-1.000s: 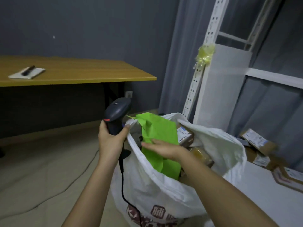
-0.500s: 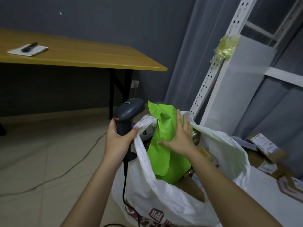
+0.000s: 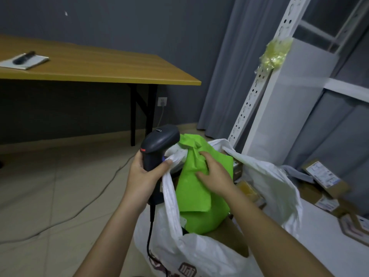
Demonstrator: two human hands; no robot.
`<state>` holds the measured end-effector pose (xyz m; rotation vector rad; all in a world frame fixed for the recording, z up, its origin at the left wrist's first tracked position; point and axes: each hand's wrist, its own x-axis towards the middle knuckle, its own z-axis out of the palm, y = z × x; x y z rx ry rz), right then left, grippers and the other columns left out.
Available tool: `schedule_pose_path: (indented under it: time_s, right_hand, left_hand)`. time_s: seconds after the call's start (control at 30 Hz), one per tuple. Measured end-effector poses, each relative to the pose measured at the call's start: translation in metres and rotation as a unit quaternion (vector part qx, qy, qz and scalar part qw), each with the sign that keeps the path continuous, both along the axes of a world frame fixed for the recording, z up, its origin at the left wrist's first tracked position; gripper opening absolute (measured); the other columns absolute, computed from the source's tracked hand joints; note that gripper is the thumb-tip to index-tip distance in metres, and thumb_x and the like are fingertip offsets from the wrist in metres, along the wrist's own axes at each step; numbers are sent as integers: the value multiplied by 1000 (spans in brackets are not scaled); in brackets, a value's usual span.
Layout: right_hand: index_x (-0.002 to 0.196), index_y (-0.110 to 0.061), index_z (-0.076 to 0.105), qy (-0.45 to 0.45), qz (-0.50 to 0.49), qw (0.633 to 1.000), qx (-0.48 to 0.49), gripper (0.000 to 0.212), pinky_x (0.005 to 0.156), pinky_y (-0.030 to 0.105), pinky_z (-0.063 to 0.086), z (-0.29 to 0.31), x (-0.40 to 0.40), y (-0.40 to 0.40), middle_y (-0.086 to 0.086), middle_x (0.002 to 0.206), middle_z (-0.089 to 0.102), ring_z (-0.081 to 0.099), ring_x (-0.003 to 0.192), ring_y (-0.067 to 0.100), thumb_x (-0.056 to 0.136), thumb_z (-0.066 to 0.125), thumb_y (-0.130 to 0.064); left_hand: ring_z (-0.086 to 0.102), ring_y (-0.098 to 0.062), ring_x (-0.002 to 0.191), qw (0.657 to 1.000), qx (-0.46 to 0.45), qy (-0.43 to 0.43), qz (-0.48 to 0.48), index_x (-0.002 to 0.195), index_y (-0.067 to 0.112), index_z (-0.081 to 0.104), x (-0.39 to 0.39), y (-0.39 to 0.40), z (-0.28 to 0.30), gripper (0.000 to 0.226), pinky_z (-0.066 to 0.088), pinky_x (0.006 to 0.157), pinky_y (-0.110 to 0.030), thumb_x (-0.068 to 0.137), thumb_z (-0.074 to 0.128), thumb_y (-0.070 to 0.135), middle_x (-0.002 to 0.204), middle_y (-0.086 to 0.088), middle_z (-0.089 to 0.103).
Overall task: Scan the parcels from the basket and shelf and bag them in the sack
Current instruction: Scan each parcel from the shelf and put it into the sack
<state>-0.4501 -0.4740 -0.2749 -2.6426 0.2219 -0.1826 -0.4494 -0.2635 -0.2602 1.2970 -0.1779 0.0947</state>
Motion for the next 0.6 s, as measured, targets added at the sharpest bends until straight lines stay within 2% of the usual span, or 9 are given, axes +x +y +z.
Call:
schedule_pose_path:
  time_s: [0.03,0.1,0.2,0.27,0.3,0.37,0.43,0.53,0.6]
  right_hand:
    - [154,-32,13,-11,-5,1000,16,93,108,39,36,3,-3,-3,6,154,31,33,139,26,83,74,-36]
    - [152,-42,-6,-18,16,1000,20,119,118,47,19,14,-3,-1,-1,162,0,3,149,25,73,81,-45]
    - [149,-47,-12,-7,81,991,-108,126,119,51,8,39,15,9,-9,161,-17,-13,149,24,67,84,-45]
    - [153,-40,8,53,111,971,-203,114,120,50,5,53,29,11,-4,163,-8,-11,149,26,68,83,-42]
    - [150,-35,21,89,116,961,-233,102,119,47,10,57,33,9,0,163,4,-3,149,29,69,83,-38]
    - [140,-26,39,123,111,955,-246,77,102,37,33,54,34,5,6,150,31,28,139,31,74,79,-25]
    - [129,-19,48,72,99,968,-220,56,83,31,37,44,27,0,5,131,46,45,124,28,78,70,-9]
    - [122,-15,56,-30,47,989,-134,46,89,29,37,30,10,-16,5,128,55,50,120,24,80,66,-1]
    - [116,-16,60,-94,-20,993,-71,38,82,26,36,32,-4,-28,3,122,58,54,111,22,82,70,-6]
  left_hand:
    - [68,-3,85,1000,-6,1,-3,101,32,61,-1,-1,1,38,54,76,-24,76,77,7,86,18,72]
    - [68,0,85,1000,-10,-6,-19,102,31,61,-4,-4,5,39,54,71,-17,75,76,7,87,19,72]
    - [67,4,82,999,-4,-16,-45,103,30,60,-8,-7,10,41,52,68,-13,75,75,5,86,23,72]
    - [68,0,86,999,-7,-12,-40,104,29,60,-8,-5,11,42,54,73,-17,74,76,5,89,21,72]
    - [68,-3,89,999,-9,-8,-34,105,30,61,-7,-3,10,42,55,76,-20,75,76,5,90,19,72]
    - [68,-5,91,1000,-14,-5,-17,104,30,62,-6,1,10,41,53,78,-24,75,77,5,92,17,72]
    - [68,-5,91,1000,-18,-1,-5,104,31,62,-6,3,8,41,52,79,-25,75,77,7,93,15,72]
    - [68,-4,91,999,-32,4,4,105,31,61,-7,4,7,40,52,78,-24,76,77,9,97,13,71]
    - [67,0,88,999,-48,6,17,104,31,61,-7,3,8,38,50,77,-23,77,77,9,95,14,70]
